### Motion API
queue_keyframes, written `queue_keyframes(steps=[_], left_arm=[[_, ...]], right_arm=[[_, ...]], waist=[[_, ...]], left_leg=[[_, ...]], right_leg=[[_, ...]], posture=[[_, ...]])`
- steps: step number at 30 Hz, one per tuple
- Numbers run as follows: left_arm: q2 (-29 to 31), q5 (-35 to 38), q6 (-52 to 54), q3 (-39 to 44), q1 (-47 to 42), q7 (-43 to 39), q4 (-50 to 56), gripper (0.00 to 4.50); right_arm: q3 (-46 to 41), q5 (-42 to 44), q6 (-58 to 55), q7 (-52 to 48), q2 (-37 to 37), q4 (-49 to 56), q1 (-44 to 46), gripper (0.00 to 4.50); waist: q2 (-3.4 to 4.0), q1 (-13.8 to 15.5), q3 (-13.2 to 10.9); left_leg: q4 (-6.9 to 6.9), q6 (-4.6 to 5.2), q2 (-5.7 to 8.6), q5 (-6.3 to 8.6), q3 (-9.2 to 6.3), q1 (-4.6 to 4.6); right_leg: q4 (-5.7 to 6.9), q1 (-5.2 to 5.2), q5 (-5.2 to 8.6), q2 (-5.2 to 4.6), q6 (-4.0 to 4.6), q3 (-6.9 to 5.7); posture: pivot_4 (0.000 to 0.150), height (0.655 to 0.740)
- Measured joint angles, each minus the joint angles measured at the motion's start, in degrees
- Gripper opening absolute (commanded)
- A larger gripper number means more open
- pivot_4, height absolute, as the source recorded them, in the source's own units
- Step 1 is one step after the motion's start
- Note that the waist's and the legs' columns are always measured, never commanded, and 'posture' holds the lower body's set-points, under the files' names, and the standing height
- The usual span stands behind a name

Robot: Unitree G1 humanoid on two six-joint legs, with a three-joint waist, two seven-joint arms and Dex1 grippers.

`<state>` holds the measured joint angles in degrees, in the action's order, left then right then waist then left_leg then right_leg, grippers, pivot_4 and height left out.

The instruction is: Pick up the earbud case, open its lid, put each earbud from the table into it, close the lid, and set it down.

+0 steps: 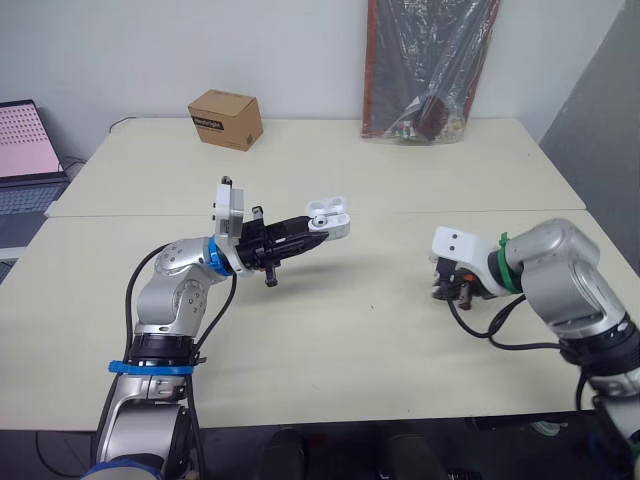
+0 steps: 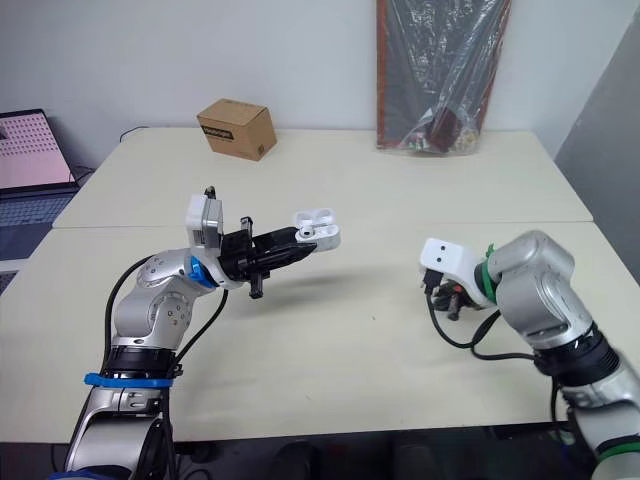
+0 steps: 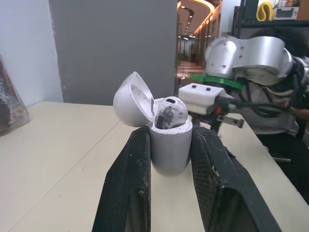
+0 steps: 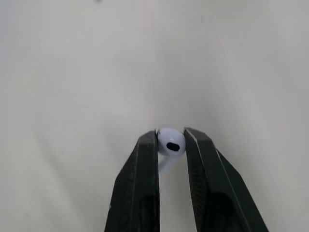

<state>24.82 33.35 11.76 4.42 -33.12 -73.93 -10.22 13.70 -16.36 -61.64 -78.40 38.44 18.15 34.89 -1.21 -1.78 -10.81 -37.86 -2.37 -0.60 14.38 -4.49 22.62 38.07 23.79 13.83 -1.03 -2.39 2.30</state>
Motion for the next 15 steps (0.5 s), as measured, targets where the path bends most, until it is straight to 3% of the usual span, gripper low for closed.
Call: queue_keyframes(steps=[5,10,15], left_arm=[[-0.39,-0.57,-1.11,-0.06,-0.31,-0.48,-2.47,0.79],[-1.62,-0.92,-2.09,-0.3,-1.21,-0.8,-4.51,0.79],[-1.75,-1.27,-2.36,-0.37,-1.5,-1.88,-6.8,0.79]], right_arm=[[-12.0,5.83,-2.05,13.19,-10.54,1.49,-5.53,0.41],[-24.3,14.21,-1.86,25.13,-26.85,7.03,-5.59,0.41],[-27.93,20.99,-1.68,33.03,-31.89,13.63,-5.09,0.41]], waist=[[0.01,-0.03,0.0],[0.01,-0.04,0.0],[0.02,-0.06,0.0]], left_leg=[[0.01,0.0,0.0,0.0,0.04,0.01],[0.06,0.0,-0.03,0.0,-0.04,0.01],[0.05,0.0,0.02,0.0,-0.01,0.02]], right_leg=[[0.0,0.02,0.0,0.0,0.0,0.04],[0.05,0.05,0.0,0.06,0.01,-0.01],[0.02,0.04,0.0,0.0,0.0,0.02]], posture=[[0.15,0.74],[0.15,0.74],[0.15,0.74]])
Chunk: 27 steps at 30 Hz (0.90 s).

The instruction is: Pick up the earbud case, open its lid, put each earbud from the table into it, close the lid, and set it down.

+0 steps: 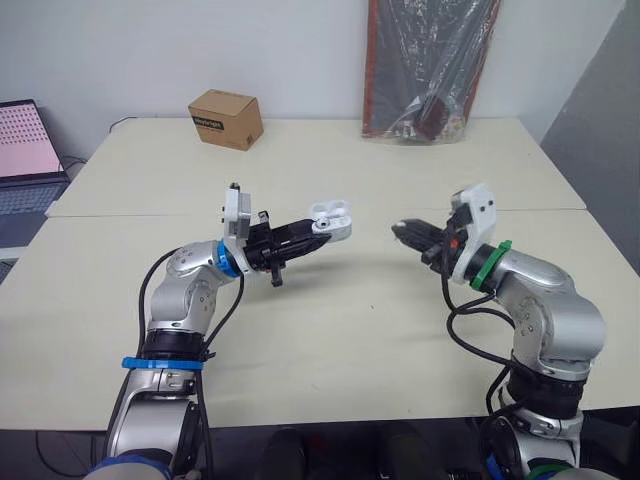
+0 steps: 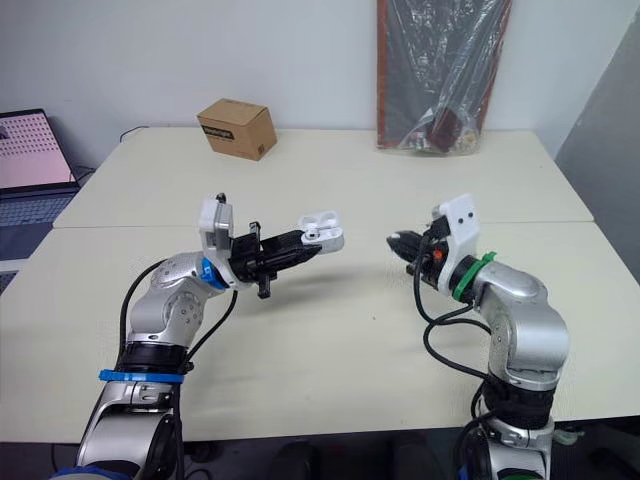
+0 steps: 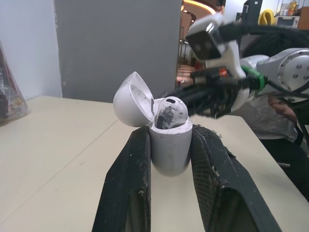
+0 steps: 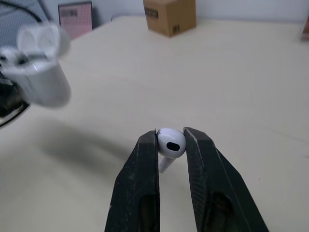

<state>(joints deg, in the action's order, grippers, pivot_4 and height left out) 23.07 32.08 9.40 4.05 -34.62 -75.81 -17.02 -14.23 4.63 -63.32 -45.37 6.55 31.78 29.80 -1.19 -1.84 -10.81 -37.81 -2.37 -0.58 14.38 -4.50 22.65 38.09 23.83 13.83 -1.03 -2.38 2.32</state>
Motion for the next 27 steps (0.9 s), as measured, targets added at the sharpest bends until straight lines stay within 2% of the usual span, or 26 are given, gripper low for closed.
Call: queue_keyframes(steps=[7,12,17,27], left_arm=[[-0.68,-0.8,-0.14,-0.37,-2.16,-1.64,-3.12,0.79],[-0.84,-1.02,-0.22,-0.95,-3.3,-2.7,-4.18,0.79],[-1.69,-1.81,-0.76,-1.42,-4.26,-3.66,-5.71,0.79],[-1.89,-1.96,-0.78,-1.56,-4.68,-3.86,-5.66,0.79]], right_arm=[[0.17,8.95,-2.35,6.19,-0.54,6.14,4.03,0.41],[3.15,14.25,-2.97,8.16,2.27,8.34,6.6,0.41],[6.58,15.83,-2.22,10.68,5.97,7.08,7.3,0.41],[11.51,17.02,2.19,14.75,8.06,3.97,6.56,0.41]], waist=[[0.02,-0.01,-0.01],[0.02,-0.05,-0.01],[0.02,-0.04,-0.01],[0.02,-0.04,-0.01]], left_leg=[[0.01,0.0,-0.02,0.0,0.0,0.0],[0.02,0.01,-0.03,0.0,-0.01,0.03],[0.01,0.01,-0.02,0.0,0.0,0.04],[0.01,0.01,-0.02,0.0,0.01,0.17]], right_leg=[[0.03,0.04,0.0,0.03,0.0,-0.01],[-0.02,0.03,0.01,0.03,0.0,-0.01],[-0.01,0.04,0.01,0.02,0.0,-0.01],[0.01,0.19,0.0,0.03,0.0,0.01]], posture=[[0.15,0.74],[0.15,0.74],[0.15,0.74],[0.15,0.74]])
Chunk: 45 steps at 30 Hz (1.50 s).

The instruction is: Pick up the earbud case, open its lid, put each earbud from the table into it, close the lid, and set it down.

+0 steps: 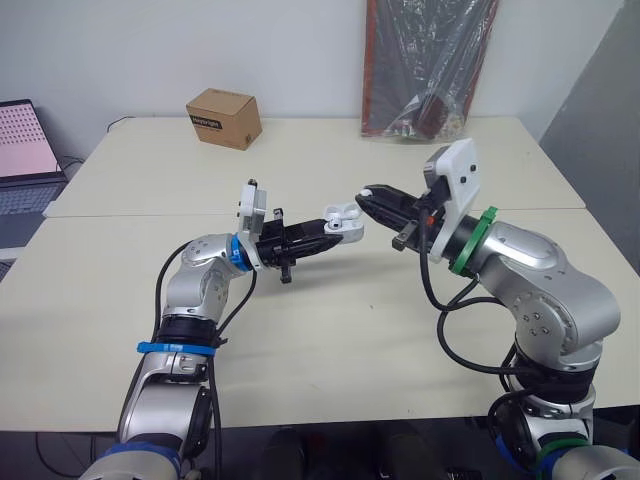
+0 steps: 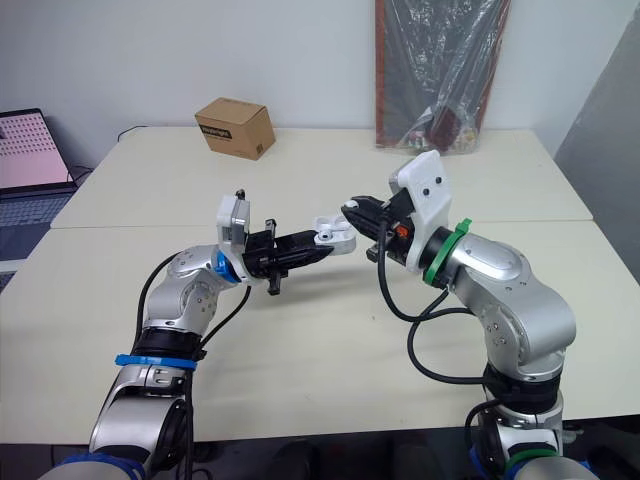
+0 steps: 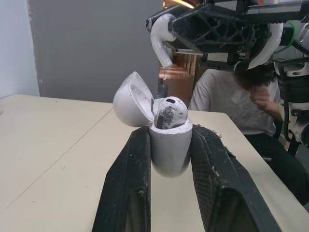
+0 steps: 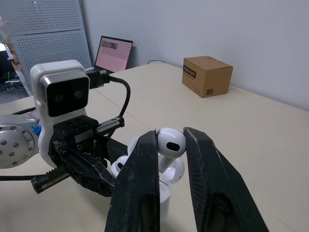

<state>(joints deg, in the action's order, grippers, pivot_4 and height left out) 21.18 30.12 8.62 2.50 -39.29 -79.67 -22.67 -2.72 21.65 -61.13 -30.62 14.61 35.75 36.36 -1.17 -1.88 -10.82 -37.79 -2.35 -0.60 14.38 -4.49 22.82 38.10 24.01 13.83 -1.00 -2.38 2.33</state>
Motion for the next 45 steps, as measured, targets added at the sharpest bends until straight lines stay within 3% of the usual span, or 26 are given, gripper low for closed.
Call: queue_keyframes(steps=[16,27,40,45], left_arm=[[0.13,0.01,1.58,0.03,0.0,0.33,1.86,0.79],[0.07,0.0,2.21,0.02,0.0,1.38,1.86,0.79],[0.05,-0.95,1.25,0.15,-0.03,1.59,1.67,0.79],[-0.27,-1.21,0.92,0.11,-0.34,1.49,1.7,0.79]], right_arm=[[4.37,1.91,2.57,2.68,3.54,-1.02,-1.88,0.41],[15.47,-7.07,12.95,2.93,12.88,-0.39,-0.95,0.41],[15.76,-5.82,7.12,0.25,13.91,-1.02,3.01,0.41],[15.96,-4.53,5.32,-1.18,14.08,-1.29,3.74,2.12]], waist=[[0.0,0.0,0.0],[0.0,0.0,0.0],[0.0,0.02,0.0],[0.0,0.02,0.0]], left_leg=[[0.0,0.0,0.0,0.0,0.0,0.01],[-0.01,0.0,-0.01,0.0,0.02,0.03],[-0.01,0.0,-0.01,0.0,0.0,0.03],[-0.01,0.0,-0.01,0.0,0.01,0.04]], right_leg=[[-0.01,0.02,0.01,0.01,-0.01,0.0],[-0.02,0.03,0.04,0.02,-0.06,0.01],[-0.03,0.03,0.01,0.02,-0.02,0.0],[-0.03,0.03,0.01,0.01,-0.01,0.0]], posture=[[0.15,0.74],[0.15,0.74],[0.15,0.74],[0.15,0.74]])
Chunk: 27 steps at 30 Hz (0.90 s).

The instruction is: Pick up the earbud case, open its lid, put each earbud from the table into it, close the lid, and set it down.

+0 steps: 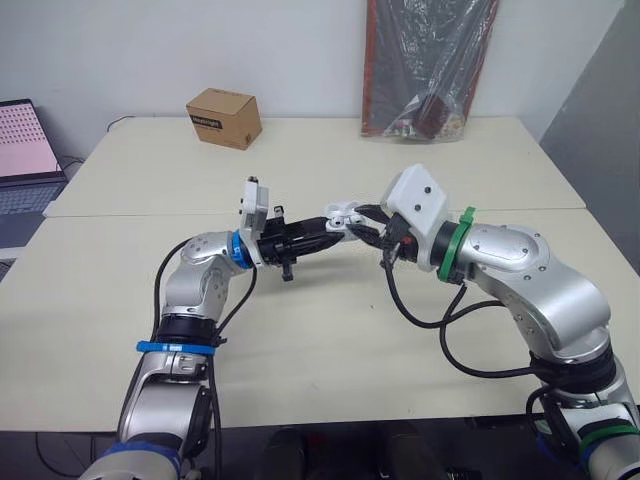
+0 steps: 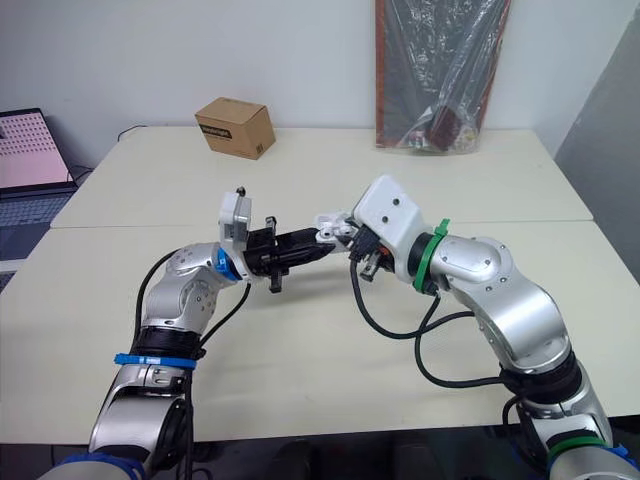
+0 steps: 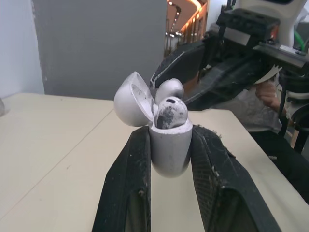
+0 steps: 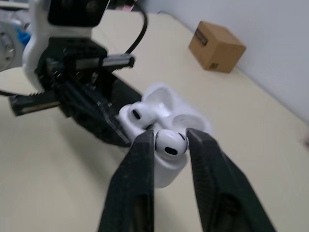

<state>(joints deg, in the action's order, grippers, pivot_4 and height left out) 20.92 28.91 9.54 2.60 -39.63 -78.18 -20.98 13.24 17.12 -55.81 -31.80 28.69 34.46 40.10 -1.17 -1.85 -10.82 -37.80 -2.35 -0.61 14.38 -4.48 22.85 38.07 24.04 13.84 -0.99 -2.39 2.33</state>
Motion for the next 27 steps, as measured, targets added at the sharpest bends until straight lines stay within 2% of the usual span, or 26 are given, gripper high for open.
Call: queue_keyframes(steps=[4,10,15,18,21,26,27], left_arm=[[-0.04,-0.01,0.0,0.02,-0.47,0.25,0.0,0.79],[-0.05,0.16,-0.05,0.08,-0.68,0.18,0.1,0.79],[0.13,0.22,-0.18,0.07,-0.68,-0.16,0.26,0.79],[0.15,0.23,-0.18,0.07,-0.64,-0.25,0.28,0.79],[0.2,0.26,-0.1,0.06,-0.55,-0.5,0.67,0.79],[0.38,0.4,0.76,0.06,-0.44,-1.25,2.48,0.79],[0.37,0.45,1.06,0.05,-0.45,-1.26,2.68,0.79]], right_arm=[[0.4,0.01,0.57,-0.72,-0.25,-0.12,0.03,3.51],[-0.89,1.3,2.75,-1.91,-0.66,-0.88,-0.46,3.51],[-11.92,14.4,0.06,-7.17,-1.34,-0.94,-0.05,3.51],[-18.56,22.47,-4.46,-7.61,-1.24,-2.66,3.23,2.92],[-20.68,23.82,-5.4,-6.43,-0.25,-7.14,7.19,1.9],[-14.3,18.81,-2.26,-6.59,1.83,-16.07,9.81,0.04],[-12.55,17.48,-1.19,-7.08,1.94,-17.74,10.16,0.04]], waist=[[0.0,-0.01,0.0],[0.0,0.0,0.0],[0.0,0.02,0.0],[0.0,0.0,0.0],[0.0,-0.02,0.0],[0.0,-0.05,0.0],[0.0,-0.05,0.0]], left_leg=[[0.0,0.0,0.0,0.0,0.0,0.0],[0.0,0.0,0.0,0.0,0.0,0.01],[0.0,0.0,0.0,0.0,0.0,0.01],[-0.01,0.01,-0.01,0.0,0.0,-0.01],[0.0,0.01,-0.02,0.0,0.0,-0.02],[0.02,0.01,-0.01,0.0,0.06,0.01],[0.02,0.01,-0.01,0.0,0.06,0.01]], right_leg=[[0.01,0.0,0.01,0.0,-0.01,0.0],[0.0,0.0,0.0,0.0,-0.01,0.0],[0.0,-0.01,-0.01,0.0,0.0,0.0],[0.02,-0.01,-0.01,0.0,0.01,0.0],[0.03,0.0,-0.01,0.01,0.01,0.0],[0.0,0.03,-0.01,0.01,0.01,0.04],[0.0,0.03,-0.01,0.01,0.01,0.04]], posture=[[0.15,0.74],[0.15,0.74],[0.15,0.74],[0.15,0.74],[0.15,0.74],[0.15,0.74],[0.15,0.74]])
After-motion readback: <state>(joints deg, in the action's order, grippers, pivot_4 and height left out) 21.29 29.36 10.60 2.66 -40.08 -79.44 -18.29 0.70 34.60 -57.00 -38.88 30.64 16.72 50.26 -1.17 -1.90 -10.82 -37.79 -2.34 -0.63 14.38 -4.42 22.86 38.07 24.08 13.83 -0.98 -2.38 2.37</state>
